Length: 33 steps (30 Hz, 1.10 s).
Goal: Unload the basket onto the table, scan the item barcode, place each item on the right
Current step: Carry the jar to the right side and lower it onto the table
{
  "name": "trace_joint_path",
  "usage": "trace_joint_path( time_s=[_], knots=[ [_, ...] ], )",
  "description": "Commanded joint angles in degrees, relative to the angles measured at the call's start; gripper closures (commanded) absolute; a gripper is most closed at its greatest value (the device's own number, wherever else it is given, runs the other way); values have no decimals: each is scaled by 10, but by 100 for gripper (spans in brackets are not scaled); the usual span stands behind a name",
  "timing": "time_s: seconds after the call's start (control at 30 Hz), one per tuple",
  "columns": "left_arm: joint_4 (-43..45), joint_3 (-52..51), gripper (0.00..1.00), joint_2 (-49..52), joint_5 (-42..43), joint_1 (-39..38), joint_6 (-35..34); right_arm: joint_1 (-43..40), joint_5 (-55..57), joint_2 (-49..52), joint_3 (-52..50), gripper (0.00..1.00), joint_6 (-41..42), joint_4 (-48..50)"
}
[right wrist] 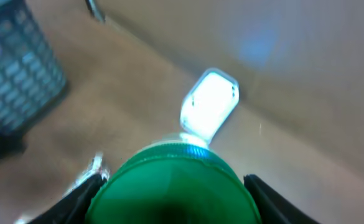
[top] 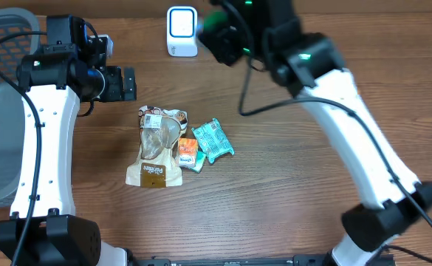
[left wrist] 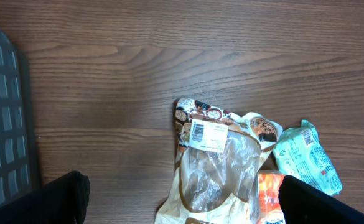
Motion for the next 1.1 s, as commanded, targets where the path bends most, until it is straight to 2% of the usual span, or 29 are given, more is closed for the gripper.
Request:
trace_joint_path(
  time_s=[0.0, 0.1, 0.23, 0.5, 0.73, 0.9, 1.07],
  knots=[
    [2, 11, 1, 4, 6, 3, 11, -27, -22, 12, -2, 66, 28, -81],
    [2, 10, 1, 4, 6, 3, 11, -58, -19, 22, -21, 66, 47, -168],
    [2, 11, 0, 4, 6, 3, 11, -104, -16, 30, -80, 66, 68, -195],
    [2, 10, 1, 4, 6, 3, 11, -231, -4, 30, -238, 67, 115, -102],
    [2, 11, 0, 4, 6, 3, 11, -321, -4, 30, -312, 71, 115, -38],
    [2, 11, 1, 4, 6, 3, 11, -348, 11, 30, -337, 71, 115, -21],
    [2, 10, 0, 4, 6, 3, 11, -343, 74, 30, -355, 70, 114, -1]
  ],
)
